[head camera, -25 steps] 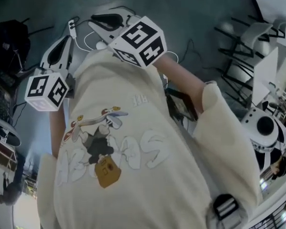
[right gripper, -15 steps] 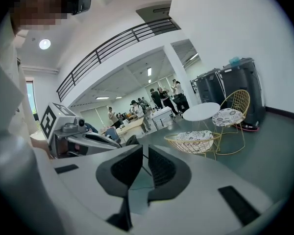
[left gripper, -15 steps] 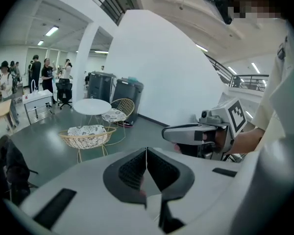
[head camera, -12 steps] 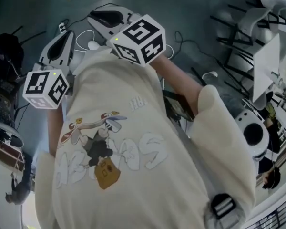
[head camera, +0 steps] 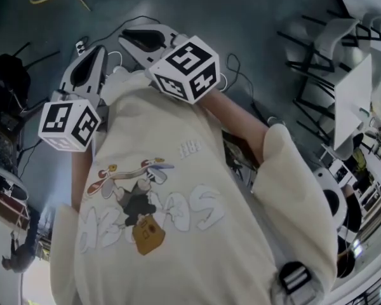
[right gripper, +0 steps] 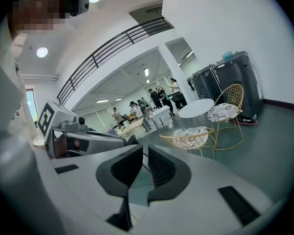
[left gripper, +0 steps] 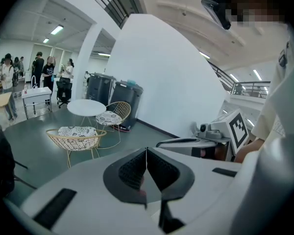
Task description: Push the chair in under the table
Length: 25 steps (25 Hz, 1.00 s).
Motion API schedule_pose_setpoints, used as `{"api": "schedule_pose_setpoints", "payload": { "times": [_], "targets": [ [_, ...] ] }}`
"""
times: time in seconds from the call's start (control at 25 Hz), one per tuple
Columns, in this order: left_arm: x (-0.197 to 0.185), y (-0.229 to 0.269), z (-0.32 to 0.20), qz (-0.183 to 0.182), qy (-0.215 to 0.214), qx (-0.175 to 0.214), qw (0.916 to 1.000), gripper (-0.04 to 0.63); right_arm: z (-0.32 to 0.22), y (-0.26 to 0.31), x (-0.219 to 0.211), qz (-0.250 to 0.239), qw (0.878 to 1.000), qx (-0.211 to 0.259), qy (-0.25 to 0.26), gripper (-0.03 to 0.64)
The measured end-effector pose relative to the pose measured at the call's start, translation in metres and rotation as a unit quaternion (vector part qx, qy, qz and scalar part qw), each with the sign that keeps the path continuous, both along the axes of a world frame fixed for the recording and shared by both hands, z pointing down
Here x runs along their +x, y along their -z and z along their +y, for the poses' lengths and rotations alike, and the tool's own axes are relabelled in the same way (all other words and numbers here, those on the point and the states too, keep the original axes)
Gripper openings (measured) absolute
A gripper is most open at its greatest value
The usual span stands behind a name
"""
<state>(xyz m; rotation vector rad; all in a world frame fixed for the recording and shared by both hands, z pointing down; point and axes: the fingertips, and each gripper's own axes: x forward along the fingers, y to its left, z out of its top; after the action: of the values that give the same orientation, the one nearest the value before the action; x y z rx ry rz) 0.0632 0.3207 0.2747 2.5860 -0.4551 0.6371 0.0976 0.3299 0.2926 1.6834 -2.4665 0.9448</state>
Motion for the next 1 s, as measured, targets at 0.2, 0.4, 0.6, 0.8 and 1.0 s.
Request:
{"api": "schedule_pose_setpoints", "payload": {
  "times": [0.2, 0.4, 0.6, 0.8, 1.0],
  "targets": [
    [0.015, -0.004, 0.000, -0.010, 0.021, 0.006, 0.9997, 0.014, -0.008, -0.009, 0.016, -0.022, 1.000, 0.001, -0.003, 0.040],
    [-0.002, -0.010, -0.009, -0.031, 0.052, 0.003, 0.9982, 0.014, -0.018, -0.012, 0.000, -0.029, 0.999, -0.003, 0.025, 0.032],
    [-0.007, -0.012, -0.018, -0.037, 0.073, 0.005, 0.9966, 0.014, -0.031, -0.015, -0.006, -0.026, 0.998, 0.003, 0.050, 0.032],
    [-0.023, -0.007, -0.014, -0.032, 0.086, -0.002, 0.9958, 0.012, -0.025, -0.013, -0.027, -0.010, 0.998, -0.007, 0.068, 0.032],
    [-0.024, 0.002, -0.030, -0.017, 0.099, 0.010, 0.9949, 0.011, -0.038, -0.006, -0.025, 0.015, 0.997, 0.006, 0.070, 0.032]
  ]
}}
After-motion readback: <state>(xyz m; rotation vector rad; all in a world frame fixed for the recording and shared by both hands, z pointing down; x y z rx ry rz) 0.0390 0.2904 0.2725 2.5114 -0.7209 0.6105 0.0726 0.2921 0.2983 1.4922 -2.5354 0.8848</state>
